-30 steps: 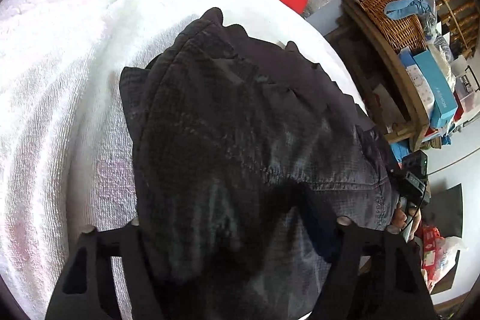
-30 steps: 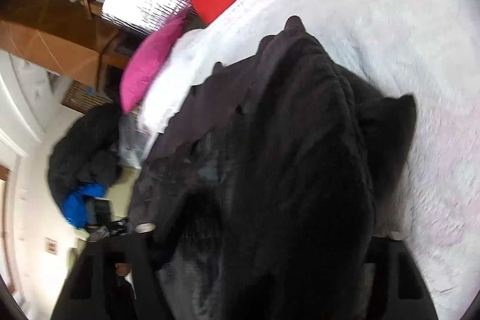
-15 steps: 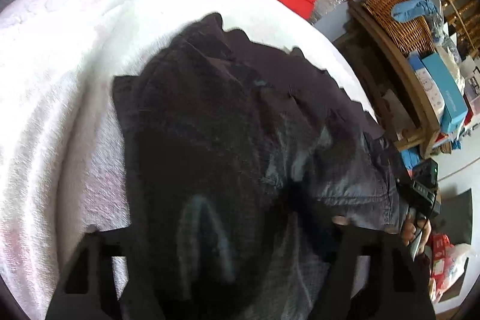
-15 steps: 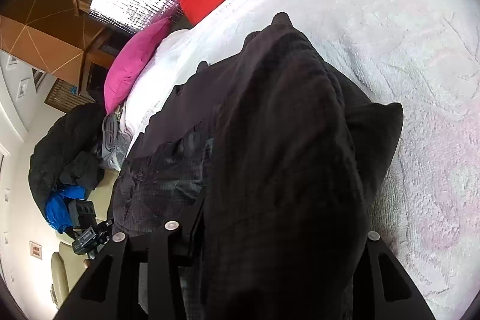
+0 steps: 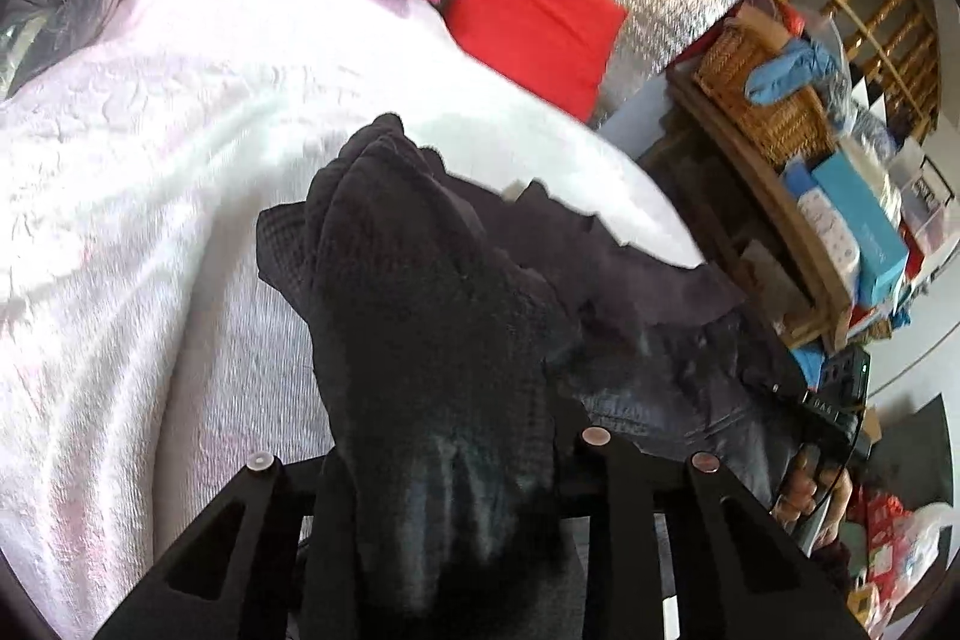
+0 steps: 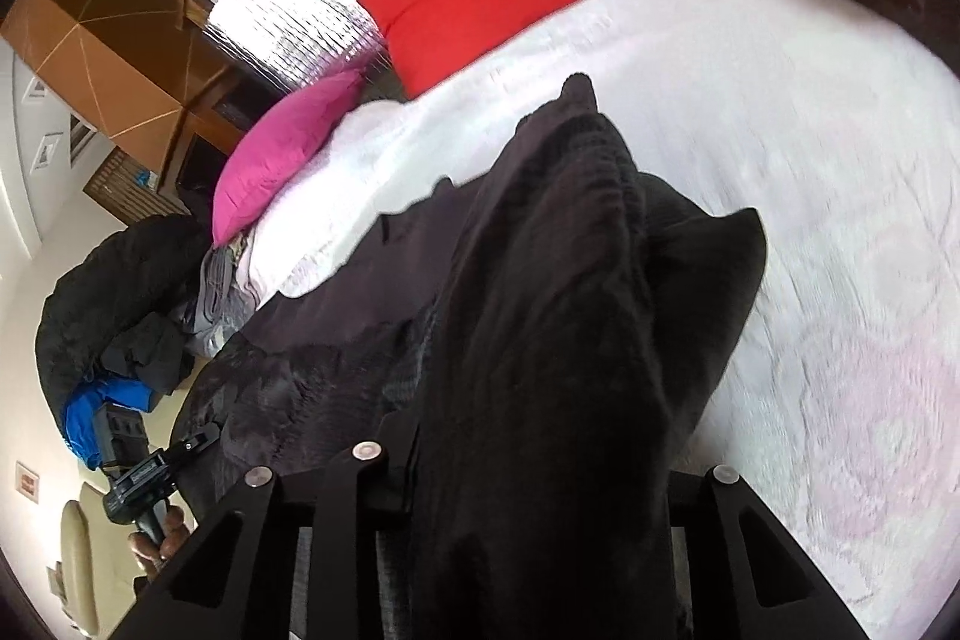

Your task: Fold large clothes

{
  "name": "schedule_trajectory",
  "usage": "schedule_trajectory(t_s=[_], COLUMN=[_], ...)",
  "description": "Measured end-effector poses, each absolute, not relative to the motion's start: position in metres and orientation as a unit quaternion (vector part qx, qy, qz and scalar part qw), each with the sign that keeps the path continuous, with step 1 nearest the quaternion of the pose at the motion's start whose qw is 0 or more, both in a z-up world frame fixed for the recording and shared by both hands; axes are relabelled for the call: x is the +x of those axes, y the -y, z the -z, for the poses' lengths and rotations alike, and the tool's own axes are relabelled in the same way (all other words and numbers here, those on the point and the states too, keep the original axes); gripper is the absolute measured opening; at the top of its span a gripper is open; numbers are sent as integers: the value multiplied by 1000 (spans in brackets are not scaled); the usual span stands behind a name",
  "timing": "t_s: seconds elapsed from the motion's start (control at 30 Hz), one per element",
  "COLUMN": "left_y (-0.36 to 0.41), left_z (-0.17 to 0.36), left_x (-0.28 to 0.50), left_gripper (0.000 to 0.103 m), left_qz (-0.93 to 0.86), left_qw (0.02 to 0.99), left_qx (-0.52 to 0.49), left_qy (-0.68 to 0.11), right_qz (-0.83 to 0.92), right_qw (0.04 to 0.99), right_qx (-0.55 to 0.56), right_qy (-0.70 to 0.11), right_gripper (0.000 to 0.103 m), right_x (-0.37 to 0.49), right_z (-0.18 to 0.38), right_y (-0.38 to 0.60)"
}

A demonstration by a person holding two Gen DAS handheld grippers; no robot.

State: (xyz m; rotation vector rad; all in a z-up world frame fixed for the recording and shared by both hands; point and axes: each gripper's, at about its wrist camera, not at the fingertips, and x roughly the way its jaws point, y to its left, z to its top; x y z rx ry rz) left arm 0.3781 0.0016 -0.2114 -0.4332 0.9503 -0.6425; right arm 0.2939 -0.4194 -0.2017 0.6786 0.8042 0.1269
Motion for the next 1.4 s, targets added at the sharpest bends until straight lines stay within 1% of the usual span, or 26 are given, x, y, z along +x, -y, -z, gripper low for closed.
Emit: schedule_trajectory(t_s=[0.23, 0.37, 0.47, 0.67, 0.8, 0.87, 0.9, 0.93, 1.03, 1.07, 1.1, 1.13, 1.17, 1.2, 1.23, 1.33, 1.4], left_y=[-1, -4, -6, -15, -20, -22, -22, -23, -20, -22, -22, -21, -20, -20, -20, -24, -32], left_z=[180, 174, 183, 222, 238, 243, 247, 252, 257, 257, 256, 255, 255, 252, 249, 240, 231], left_x=[371, 369, 373, 392, 396, 394, 395, 396, 402, 401, 400, 398, 397, 394, 390, 380, 373], left_gripper=[27, 27, 27, 30, 41, 48, 54, 58, 62, 63, 65, 66, 67, 70, 70, 71, 71], left_qz=[315, 318, 307, 256, 235, 226, 217, 210, 204, 201, 198, 193, 187, 177, 170, 154, 136], left_qw=[835, 839, 837, 817, 806, 803, 801, 798, 790, 790, 793, 798, 802, 807, 811, 824, 838], left_qx=[-219, -220, -218, -213, -209, -205, -202, -199, -206, -205, -200, -191, -184, -173, -165, -145, -136], left_qy=[-394, -384, -398, -472, -502, -511, -520, -528, -540, -541, -541, -539, -537, -536, -534, -525, -511], right_qz=[-58, -56, -51, -29, -16, -9, -8, -8, -6, -7, -6, -6, -4, 7, 17, 25, 48], right_qw=[893, 902, 900, 877, 862, 856, 853, 849, 843, 840, 837, 834, 831, 829, 827, 825, 837], right_qx=[295, 295, 299, 339, 360, 366, 371, 377, 386, 389, 393, 397, 398, 397, 396, 394, 369], right_qy=[-336, -311, -315, -339, -356, -364, -367, -370, -376, -378, -381, -384, -387, -395, -400, -404, -401], right_gripper=[31, 29, 29, 29, 29, 29, 29, 29, 30, 34, 35, 39, 53, 60, 64, 64, 64], right_x=[300, 298, 299, 301, 305, 306, 306, 306, 305, 305, 304, 304, 303, 301, 299, 290, 280], right_z=[165, 151, 155, 184, 204, 214, 217, 221, 226, 227, 229, 230, 231, 231, 231, 223, 211], right_y=[399, 397, 399, 427, 439, 444, 445, 448, 451, 451, 452, 453, 454, 455, 456, 460, 461])
